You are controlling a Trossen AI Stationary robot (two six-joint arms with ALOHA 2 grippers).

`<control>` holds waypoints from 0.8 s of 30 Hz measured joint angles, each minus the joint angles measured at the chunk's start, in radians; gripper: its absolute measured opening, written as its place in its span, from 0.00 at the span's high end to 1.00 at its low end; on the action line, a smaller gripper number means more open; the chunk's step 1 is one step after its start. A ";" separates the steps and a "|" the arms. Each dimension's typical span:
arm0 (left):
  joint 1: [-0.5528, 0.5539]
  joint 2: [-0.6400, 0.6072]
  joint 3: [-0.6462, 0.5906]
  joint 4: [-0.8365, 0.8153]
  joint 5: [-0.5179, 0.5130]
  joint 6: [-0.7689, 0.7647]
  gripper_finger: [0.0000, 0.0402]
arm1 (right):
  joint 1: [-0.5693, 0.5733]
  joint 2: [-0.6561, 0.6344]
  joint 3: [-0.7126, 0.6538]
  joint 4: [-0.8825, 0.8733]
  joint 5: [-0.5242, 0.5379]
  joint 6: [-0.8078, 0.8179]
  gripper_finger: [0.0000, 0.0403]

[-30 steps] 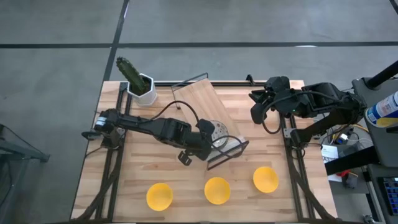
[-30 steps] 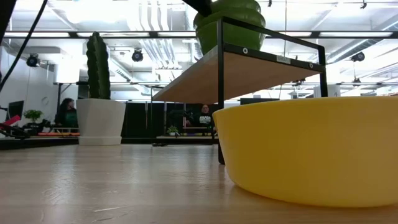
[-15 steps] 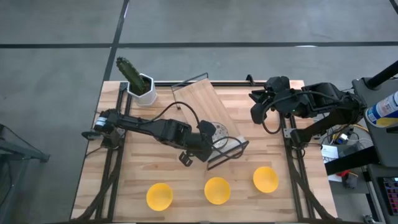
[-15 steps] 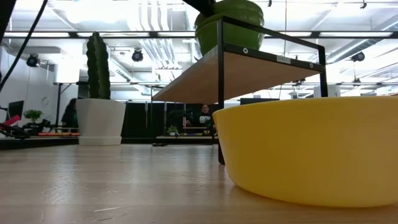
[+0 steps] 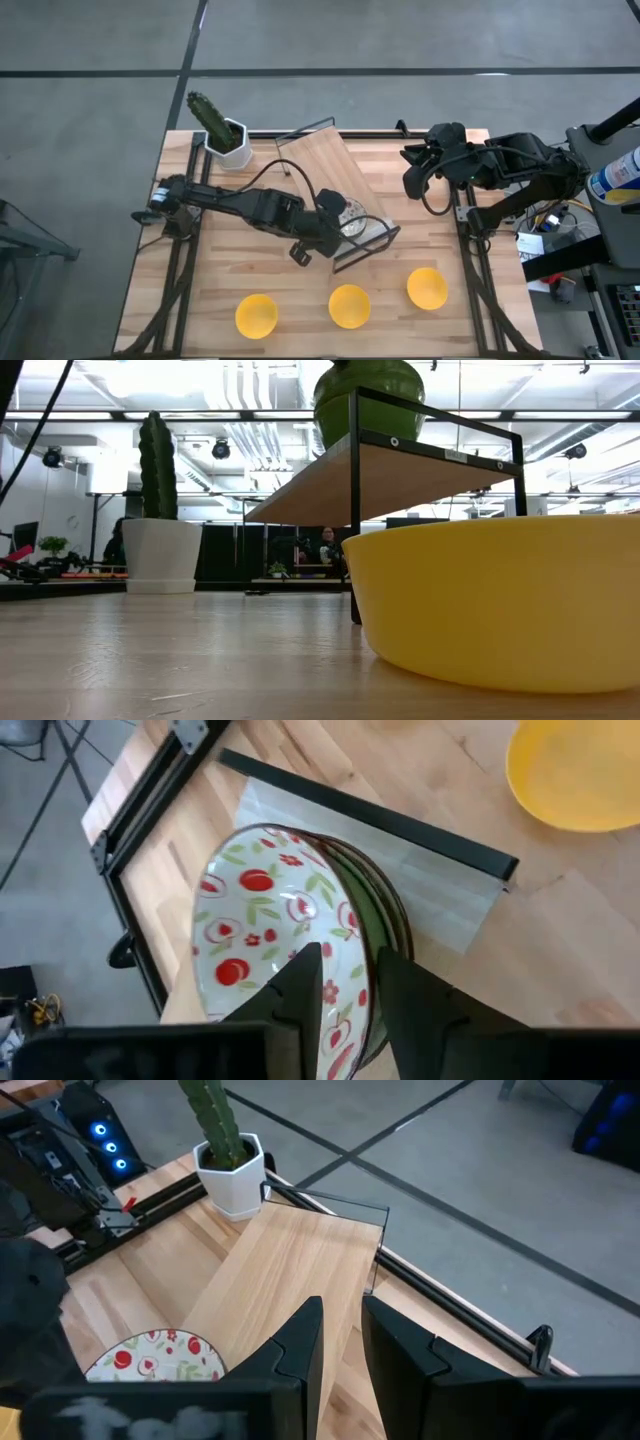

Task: Pick & Place Mini bowls
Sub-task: Stack the patterned bowl on the other white patterned bowl on the shelf

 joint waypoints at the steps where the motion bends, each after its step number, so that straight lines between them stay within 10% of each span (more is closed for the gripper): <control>1: 0.000 -0.004 0.004 0.000 0.006 -0.008 0.77 | 0.000 0.000 0.000 0.000 0.000 0.000 0.83; 24: -0.001 -0.006 -0.002 0.028 -0.018 -0.059 0.77 | 0.000 0.000 0.000 -0.002 0.000 -0.003 0.83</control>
